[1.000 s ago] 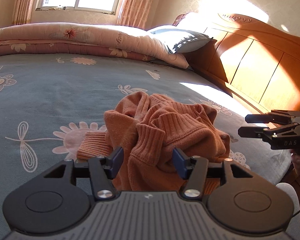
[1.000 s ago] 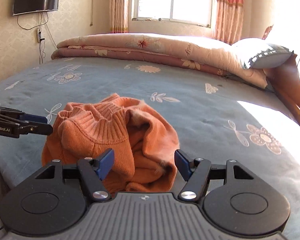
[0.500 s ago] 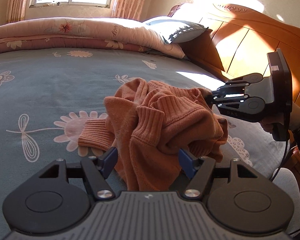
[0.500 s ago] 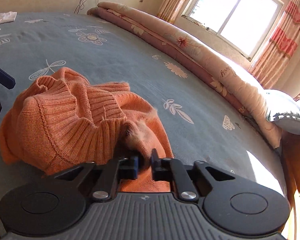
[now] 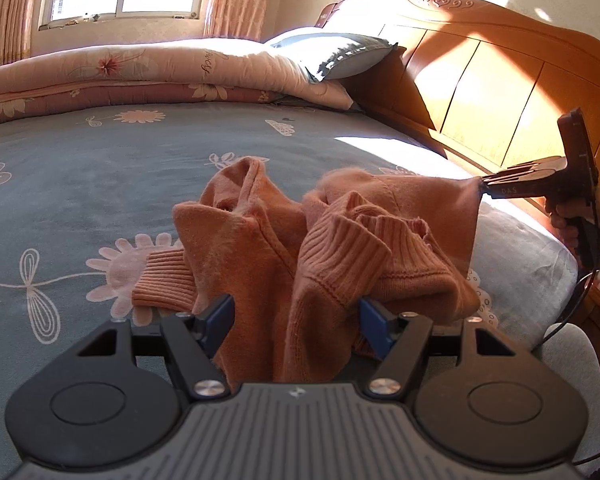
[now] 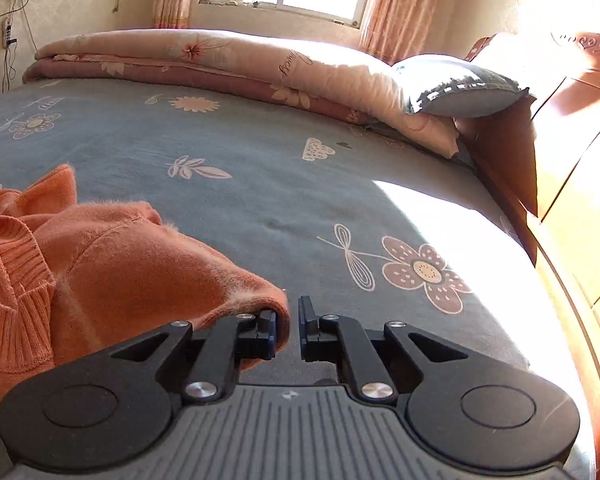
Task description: Fold clothes
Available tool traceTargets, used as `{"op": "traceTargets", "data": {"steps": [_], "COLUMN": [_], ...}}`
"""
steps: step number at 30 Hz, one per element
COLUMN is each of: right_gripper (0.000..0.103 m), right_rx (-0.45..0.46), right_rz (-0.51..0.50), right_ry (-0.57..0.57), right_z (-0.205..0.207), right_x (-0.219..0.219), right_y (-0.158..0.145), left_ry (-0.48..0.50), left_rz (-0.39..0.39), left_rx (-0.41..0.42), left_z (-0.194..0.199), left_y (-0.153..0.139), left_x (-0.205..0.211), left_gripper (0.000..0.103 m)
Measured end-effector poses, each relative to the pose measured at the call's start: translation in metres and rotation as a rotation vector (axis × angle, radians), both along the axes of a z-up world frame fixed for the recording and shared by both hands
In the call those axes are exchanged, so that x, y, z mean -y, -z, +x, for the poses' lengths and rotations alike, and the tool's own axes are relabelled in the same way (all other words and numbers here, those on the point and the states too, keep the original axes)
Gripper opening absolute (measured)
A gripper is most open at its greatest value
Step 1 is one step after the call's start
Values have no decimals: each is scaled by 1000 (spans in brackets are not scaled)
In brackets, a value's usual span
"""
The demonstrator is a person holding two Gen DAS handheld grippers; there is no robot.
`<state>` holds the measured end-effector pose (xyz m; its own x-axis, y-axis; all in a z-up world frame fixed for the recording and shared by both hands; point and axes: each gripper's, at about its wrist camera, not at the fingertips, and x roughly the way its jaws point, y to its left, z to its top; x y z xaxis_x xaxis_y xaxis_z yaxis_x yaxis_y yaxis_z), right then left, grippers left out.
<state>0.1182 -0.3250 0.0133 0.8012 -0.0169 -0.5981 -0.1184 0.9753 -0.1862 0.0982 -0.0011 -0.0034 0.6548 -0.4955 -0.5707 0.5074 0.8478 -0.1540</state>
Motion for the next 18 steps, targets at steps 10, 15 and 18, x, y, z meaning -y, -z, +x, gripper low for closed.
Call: {"op": "traceTargets", "data": {"steps": [10, 15, 18], "right_gripper": [47, 52, 60], "right_rx": [-12, 17, -22], "right_rz": [18, 30, 92], "right_ry": [-149, -299, -370], "right_z": [-49, -63, -60], "right_x": [-24, -50, -62], "right_y": [3, -6, -1], "left_ry": [57, 63, 68], "left_rz": [104, 122, 120], "left_rx": [46, 48, 44], "left_z": [-15, -20, -23], "left_y": [0, 3, 3], "left_x": [14, 18, 18], "left_gripper": [75, 75, 75]}}
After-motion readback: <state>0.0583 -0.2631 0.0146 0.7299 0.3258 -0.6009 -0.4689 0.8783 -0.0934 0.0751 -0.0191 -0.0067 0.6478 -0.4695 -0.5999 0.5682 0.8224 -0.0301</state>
